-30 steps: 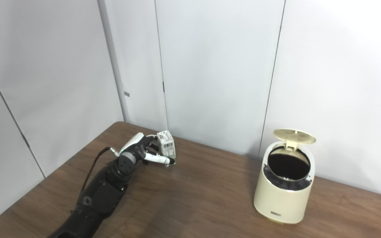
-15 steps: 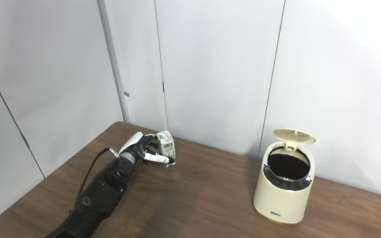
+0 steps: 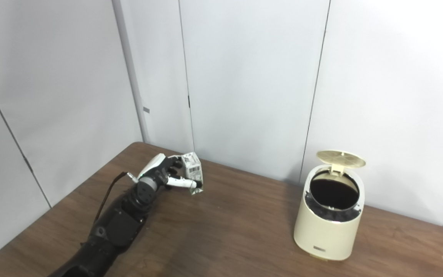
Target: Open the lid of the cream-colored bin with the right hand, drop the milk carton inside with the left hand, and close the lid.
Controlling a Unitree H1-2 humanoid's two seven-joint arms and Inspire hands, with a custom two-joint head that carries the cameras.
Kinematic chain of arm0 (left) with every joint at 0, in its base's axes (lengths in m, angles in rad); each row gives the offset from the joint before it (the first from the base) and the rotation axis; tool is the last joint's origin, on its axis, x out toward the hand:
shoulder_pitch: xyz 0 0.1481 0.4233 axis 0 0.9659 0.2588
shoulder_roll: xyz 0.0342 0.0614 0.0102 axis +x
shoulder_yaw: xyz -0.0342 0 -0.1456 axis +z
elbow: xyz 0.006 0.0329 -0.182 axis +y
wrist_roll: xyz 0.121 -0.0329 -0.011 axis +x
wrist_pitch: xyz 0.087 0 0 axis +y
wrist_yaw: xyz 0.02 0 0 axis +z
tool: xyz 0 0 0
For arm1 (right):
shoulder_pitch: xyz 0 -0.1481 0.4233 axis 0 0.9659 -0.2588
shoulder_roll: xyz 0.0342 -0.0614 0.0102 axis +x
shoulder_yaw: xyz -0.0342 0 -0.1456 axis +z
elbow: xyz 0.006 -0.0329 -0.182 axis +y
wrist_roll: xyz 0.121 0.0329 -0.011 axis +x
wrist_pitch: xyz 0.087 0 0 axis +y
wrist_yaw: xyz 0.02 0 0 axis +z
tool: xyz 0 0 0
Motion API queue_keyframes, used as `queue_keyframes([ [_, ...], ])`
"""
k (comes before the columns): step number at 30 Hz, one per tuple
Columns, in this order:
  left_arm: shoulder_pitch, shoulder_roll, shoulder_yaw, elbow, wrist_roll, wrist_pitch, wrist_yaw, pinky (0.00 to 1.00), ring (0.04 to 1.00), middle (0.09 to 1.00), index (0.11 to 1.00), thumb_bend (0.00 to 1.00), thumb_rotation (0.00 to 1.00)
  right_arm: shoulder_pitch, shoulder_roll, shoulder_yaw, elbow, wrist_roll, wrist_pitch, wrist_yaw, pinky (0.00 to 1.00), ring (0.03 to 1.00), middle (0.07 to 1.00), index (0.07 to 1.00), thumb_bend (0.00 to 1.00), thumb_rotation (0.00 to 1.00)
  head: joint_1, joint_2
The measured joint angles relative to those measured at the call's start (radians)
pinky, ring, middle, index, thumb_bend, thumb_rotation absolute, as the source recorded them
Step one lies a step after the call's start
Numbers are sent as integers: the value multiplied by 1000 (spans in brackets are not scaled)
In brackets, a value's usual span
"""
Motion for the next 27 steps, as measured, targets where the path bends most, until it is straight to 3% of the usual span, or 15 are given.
queue_keyframes([
  [5, -4, 0, 1, 29, -13, -38, 16, 721, 818, 841, 892, 997, 322, 1, 1, 1, 0, -2, -4, 0, 364, 523, 572, 534, 825, 792, -6, 0],
  [11, -4, -4, 32, 63, -77, -94, 41, 724, 823, 834, 867, 934, 230, 10, 11, 2, -17, -4, 3, 1, 355, 512, 561, 529, 840, 784, -8, 6],
  [14, -3, -17, 59, 80, -104, -134, 73, 655, 749, 769, 803, 870, 101, 11, 12, 2, -18, -4, 7, 1, 353, 512, 562, 528, 847, 788, -8, 6],
  [16, -4, -40, 96, 97, -130, -172, 116, 561, 646, 676, 712, 842, 21, 11, 13, 2, -20, -4, 13, 0, 351, 511, 564, 528, 837, 790, -11, 8],
  [20, -4, -89, 138, 145, -164, -261, 225, 489, 562, 568, 626, 786, 0, 12, 19, 3, -26, -5, 25, 0, 354, 516, 568, 531, 835, 796, -12, 8],
  [21, -4, -96, 141, 155, -166, -281, 243, 495, 560, 521, 605, 646, 0, 12, 19, 3, -26, -6, 25, 0, 353, 516, 569, 532, 823, 798, -12, 8],
  [22, -4, -103, 145, 163, -168, -293, 259, 492, 558, 506, 594, 599, 0, 12, 19, 3, -26, -9, 25, 0, 351, 515, 569, 531, 822, 798, -12, 8],
  [27, -4, -109, 149, 178, -183, -322, 293, 484, 553, 490, 578, 551, 0, 17, 24, 4, -36, -18, 42, 0, 346, 515, 567, 530, 824, 800, -15, 8],
])
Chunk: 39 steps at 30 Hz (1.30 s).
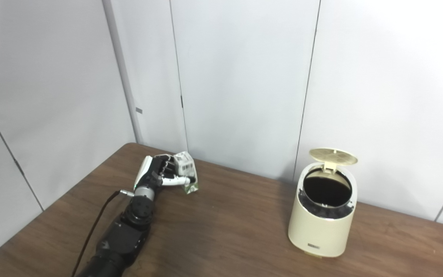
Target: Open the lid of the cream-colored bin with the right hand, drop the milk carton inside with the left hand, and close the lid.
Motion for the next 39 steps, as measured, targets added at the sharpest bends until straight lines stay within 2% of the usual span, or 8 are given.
queue_keyframes([
  [8, 0, -10, -1, 8, -8, -4, 34, 455, 542, 491, 567, 551, 0, 10, 9, 3, -17, 1, 27, 1, 351, 521, 572, 538, 790, 786, -3, 3],
  [10, 0, -16, -2, 8, -9, -5, 42, 439, 525, 495, 504, 529, 0, 10, 9, 4, -18, 4, 27, 2, 356, 523, 573, 539, 772, 775, -3, 5],
  [14, 0, -29, -3, 18, -9, -27, 62, 427, 500, 508, 476, 521, 0, 10, 9, 6, -18, 3, 27, 1, 355, 531, 583, 546, 783, 795, -6, 6],
  [19, -1, -32, -6, 50, -7, -77, 80, 421, 480, 523, 463, 519, 0, 11, 9, 9, -20, -2, 28, 1, 359, 531, 583, 547, 782, 785, -9, 3],
  [29, -1, -32, -16, 18, -8, -95, 92, 425, 478, 531, 460, 517, 0, 8, 9, 15, -16, -11, 23, 0, 357, 539, 591, 553, 768, 804, -14, -15],
  [35, 10, -59, -26, -167, -5, -26, 81, 451, 524, 544, 451, 514, 0, -3, 10, 17, -3, -9, 12, -3, 352, 528, 584, 548, 770, 804, -34, -20],
  [38, 12, -92, -29, -282, -5, 14, 72, 427, 505, 539, 454, 515, 0, -7, 19, 17, -4, -6, 14, -3, 352, 531, 586, 547, 789, 786, -57, -25],
  [39, 14, -103, -29, -310, -5, 22, 70, 393, 468, 521, 461, 518, 0, -8, 22, 17, -5, -6, 16, -3, 355, 540, 594, 555, 781, 787, -64, -25],
])
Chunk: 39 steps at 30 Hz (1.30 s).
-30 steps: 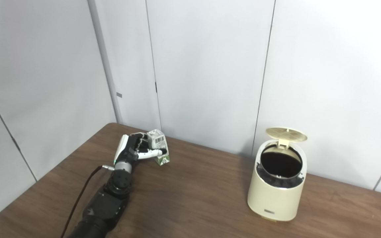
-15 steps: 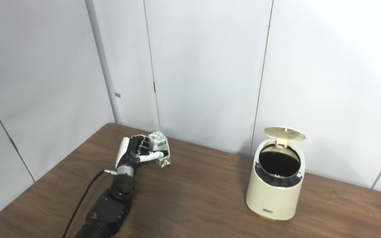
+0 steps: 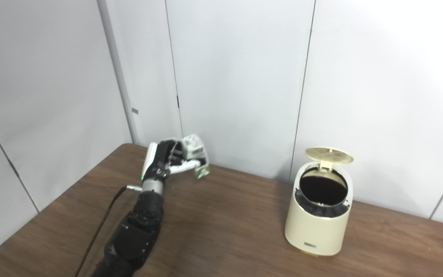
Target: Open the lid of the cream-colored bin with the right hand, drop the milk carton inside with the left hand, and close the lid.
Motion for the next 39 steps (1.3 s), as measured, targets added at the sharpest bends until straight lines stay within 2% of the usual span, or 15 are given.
queue_keyframes([
  [2, 8, -19, -9, -60, 1, 3, -8, 349, 420, 497, 473, 521, 0, -3, 5, 1, -1, -1, 3, -1, 363, 554, 606, 565, 764, 786, -8, 0],
  [4, 22, -32, -20, -98, -3, -20, -21, 300, 401, 483, 499, 506, 0, -7, 10, 6, 0, -5, 3, -1, 389, 583, 629, 589, 689, 786, -6, 0],
  [9, 76, -89, -68, -213, 25, -58, -35, 364, 456, 487, 473, 505, 0, -15, 8, 11, 13, -23, -4, -13, 434, 618, 650, 611, 540, 769, -11, 5],
  [14, 91, -133, -127, -269, 45, -205, -51, 377, 459, 480, 474, 505, 0, -15, 11, 16, 8, -32, 5, -15, 469, 635, 667, 626, 513, 772, -32, 6],
  [17, 91, -161, -146, -312, 64, -250, -55, 384, 469, 480, 472, 505, 0, -11, 18, 25, -5, -46, 11, -20, 488, 643, 674, 637, 483, 775, -55, 9],
  [18, 91, -172, -152, -325, 66, -255, -56, 392, 476, 478, 471, 505, 0, -10, 18, 31, -6, -47, 9, -18, 500, 653, 683, 647, 461, 753, -92, 14],
  [23, 108, -238, -183, -376, 71, -289, -74, 410, 477, 476, 475, 505, 0, -10, 35, 34, -9, -14, 7, -15, 624, 711, 721, 692, 276, 570, -172, 23],
  [24, 114, -242, -189, -379, 70, -298, -82, 415, 477, 475, 475, 505, 0, -10, 40, 35, -10, -16, 7, -18, 633, 712, 721, 695, 251, 514, -172, 23],
  [27, 124, -254, -197, -380, 69, -311, -96, 430, 484, 474, 474, 504, 0, -11, 50, 41, -14, -30, 7, -23, 622, 699, 713, 691, 204, 210, -227, 26],
  [31, 127, -266, -197, -374, 60, -372, -96, 411, 481, 474, 475, 504, 0, -8, 56, 58, -24, -60, 15, -28, 642, 701, 715, 688, 220, 40, -282, 26],
  [35, 124, -281, -196, -324, 45, -432, -96, 382, 467, 474, 476, 505, 0, -5, 75, 76, -35, -105, 39, -40, 636, 690, 707, 681, 246, 1, -333, 25],
  [39, 123, -282, -191, -264, 31, -465, -97, 370, 462, 475, 477, 505, 0, -10, 80, 85, -25, -114, 16, -52, 626, 676, 692, 668, 247, 0, -388, 11],
])
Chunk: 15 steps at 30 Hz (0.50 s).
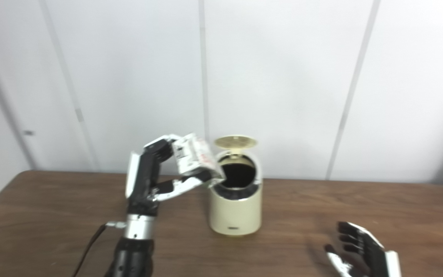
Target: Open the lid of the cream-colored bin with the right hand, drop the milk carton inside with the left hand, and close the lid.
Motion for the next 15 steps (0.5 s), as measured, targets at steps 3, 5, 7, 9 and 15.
queue_keyframes([
  [3, -1, 2, -2, 41, -4, -33, 1, 353, 453, 474, 483, 505, 0, -11, -1, 7, 16, -11, -20, -11, 632, 686, 701, 681, 254, 65, -17, -2],
  [5, -3, 5, -7, 60, -10, -36, 1, 340, 445, 474, 488, 504, 0, -17, 0, 7, 24, -14, -21, -13, 641, 698, 709, 691, 258, 106, -25, -2],
  [7, -8, 9, -8, 89, -29, -47, 1, 335, 442, 478, 490, 504, 0, -17, 1, 8, 24, -20, -21, -16, 633, 695, 706, 692, 259, 143, -29, -3],
  [9, -28, 12, -4, 148, -46, -54, 4, 358, 458, 482, 481, 504, 0, -18, 1, 9, 25, -23, -21, -18, 642, 705, 716, 700, 262, 222, -34, -5],
  [15, -90, 19, -7, 289, -66, -53, 24, 405, 472, 477, 479, 504, 0, -21, 1, 23, 27, -50, -18, -18, 637, 706, 717, 702, 256, 222, -46, -6],
])
